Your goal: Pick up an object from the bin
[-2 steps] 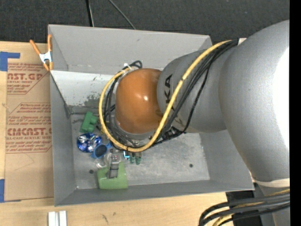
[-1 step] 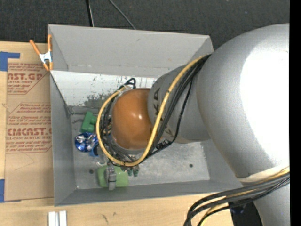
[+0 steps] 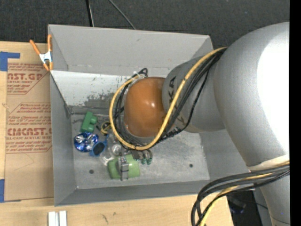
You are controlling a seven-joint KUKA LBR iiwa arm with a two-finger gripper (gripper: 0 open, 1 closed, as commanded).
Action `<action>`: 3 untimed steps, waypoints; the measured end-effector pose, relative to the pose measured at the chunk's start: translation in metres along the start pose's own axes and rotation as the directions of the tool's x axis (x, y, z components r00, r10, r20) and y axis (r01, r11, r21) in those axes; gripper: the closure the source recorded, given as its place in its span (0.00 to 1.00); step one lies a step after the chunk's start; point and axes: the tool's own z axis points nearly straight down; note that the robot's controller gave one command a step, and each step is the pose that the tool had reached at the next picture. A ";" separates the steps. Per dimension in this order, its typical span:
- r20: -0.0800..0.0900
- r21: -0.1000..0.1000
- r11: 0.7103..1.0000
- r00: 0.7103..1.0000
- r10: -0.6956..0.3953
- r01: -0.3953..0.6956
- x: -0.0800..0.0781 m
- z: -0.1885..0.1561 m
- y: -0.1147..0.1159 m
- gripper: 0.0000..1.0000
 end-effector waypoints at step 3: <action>-0.003 0.003 1.000 1.000 0.000 0.000 0.002 0.003 -0.002 1.00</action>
Offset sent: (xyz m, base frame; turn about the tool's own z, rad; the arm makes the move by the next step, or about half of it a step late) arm 0.0000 0.0000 0.0000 0.0000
